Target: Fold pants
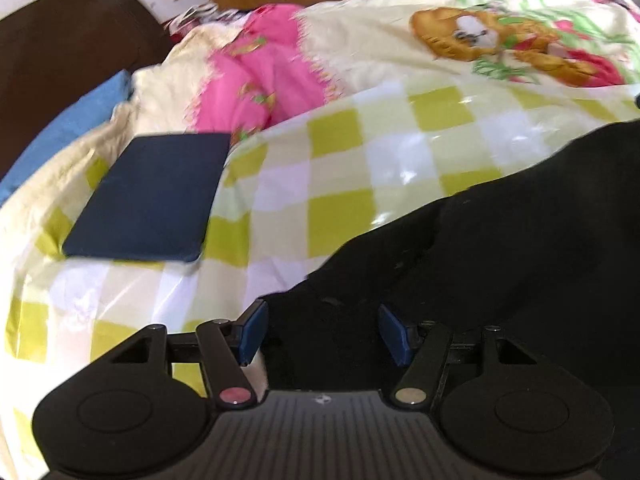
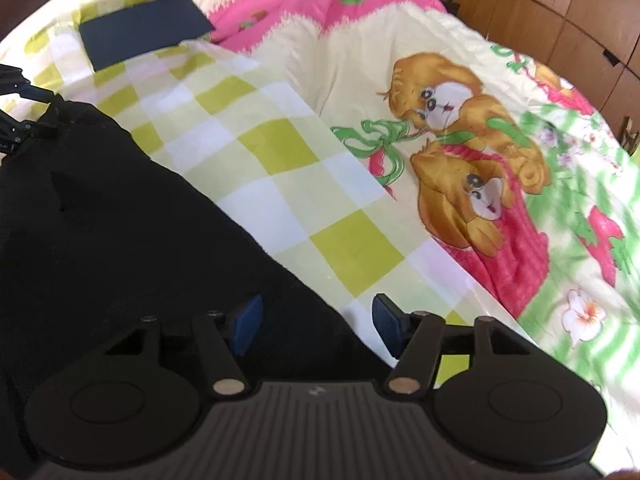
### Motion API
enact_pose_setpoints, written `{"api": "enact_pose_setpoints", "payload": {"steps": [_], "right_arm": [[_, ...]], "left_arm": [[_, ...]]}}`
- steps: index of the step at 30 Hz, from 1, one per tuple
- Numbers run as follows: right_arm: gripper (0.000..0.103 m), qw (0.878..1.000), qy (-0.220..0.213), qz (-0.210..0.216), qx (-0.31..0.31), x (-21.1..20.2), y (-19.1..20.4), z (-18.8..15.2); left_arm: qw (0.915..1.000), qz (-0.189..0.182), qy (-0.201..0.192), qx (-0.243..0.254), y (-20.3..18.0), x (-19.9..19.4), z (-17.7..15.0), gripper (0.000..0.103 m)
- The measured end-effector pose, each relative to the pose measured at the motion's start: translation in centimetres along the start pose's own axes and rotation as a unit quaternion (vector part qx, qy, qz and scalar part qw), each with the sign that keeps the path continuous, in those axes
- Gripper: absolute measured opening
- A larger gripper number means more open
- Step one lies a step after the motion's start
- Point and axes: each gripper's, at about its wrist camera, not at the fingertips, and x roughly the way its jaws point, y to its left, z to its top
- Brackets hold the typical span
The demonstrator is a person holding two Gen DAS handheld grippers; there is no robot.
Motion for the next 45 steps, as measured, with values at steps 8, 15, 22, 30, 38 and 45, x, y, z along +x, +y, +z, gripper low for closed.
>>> {"api": "enact_pose_setpoints", "payload": {"steps": [8, 15, 22, 30, 38, 45], "right_arm": [[0.062, 1.000, 0.021, 0.000, -0.014, 1.5, -0.2, 0.4], [0.063, 0.999, 0.023, 0.042, -0.016, 0.5, -0.3, 0.3], [0.063, 0.994, 0.026, 0.103, 0.035, 0.8, -1.0, 0.6], [0.079, 0.992, 0.031, 0.116, 0.037, 2.9, 0.4, 1.3], [0.056, 0.992, 0.018, 0.110, 0.065, 2.8, 0.9, 0.5], [0.007, 0.993, -0.018, 0.081, 0.085, -2.2, 1.3, -0.2]], "left_arm": [[0.9998, -0.014, 0.015, -0.005, 0.1, 1.3, -0.2, 0.051], [0.9995, -0.030, 0.002, -0.001, 0.8, 0.5, 0.3, 0.051], [0.9990, -0.042, 0.012, 0.015, 1.1, 0.1, 0.3, 0.056], [0.9985, -0.037, 0.006, -0.041, 3.3, 1.4, 1.3, 0.059], [0.9956, -0.044, 0.059, -0.058, 3.4, 3.7, 1.1, 0.054], [0.9982, -0.017, 0.008, -0.056, 2.4, 0.4, 0.4, 0.029]]}}
